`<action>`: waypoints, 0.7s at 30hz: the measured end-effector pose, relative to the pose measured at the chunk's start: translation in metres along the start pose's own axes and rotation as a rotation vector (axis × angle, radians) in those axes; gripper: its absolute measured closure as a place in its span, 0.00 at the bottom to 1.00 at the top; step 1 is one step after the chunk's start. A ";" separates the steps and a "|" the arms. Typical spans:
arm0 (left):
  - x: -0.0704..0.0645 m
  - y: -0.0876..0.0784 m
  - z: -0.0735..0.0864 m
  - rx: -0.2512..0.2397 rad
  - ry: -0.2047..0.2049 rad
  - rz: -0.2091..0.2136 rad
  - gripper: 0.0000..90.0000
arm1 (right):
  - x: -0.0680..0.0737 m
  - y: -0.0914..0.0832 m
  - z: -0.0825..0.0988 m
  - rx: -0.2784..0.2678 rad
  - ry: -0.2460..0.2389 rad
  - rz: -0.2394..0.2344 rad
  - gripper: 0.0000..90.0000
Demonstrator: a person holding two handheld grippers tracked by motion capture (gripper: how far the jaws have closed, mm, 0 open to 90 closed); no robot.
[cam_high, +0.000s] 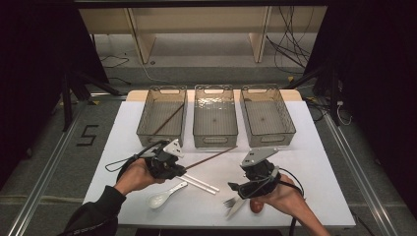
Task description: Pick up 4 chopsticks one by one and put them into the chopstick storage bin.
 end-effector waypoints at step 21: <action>0.078 -0.033 0.005 -0.134 -0.266 -0.153 0.93 | -0.004 0.004 0.017 0.003 0.077 -0.017 0.30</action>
Point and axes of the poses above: each handheld gripper's, and its own axes: y roughly forward along the jaws, z roughly out of its underside, x roughly to its left, the point moved 1 cm from there along y, roughly forward along the jaws, and after that the axes turned 4 degrees about x, right-handed, at the moved point
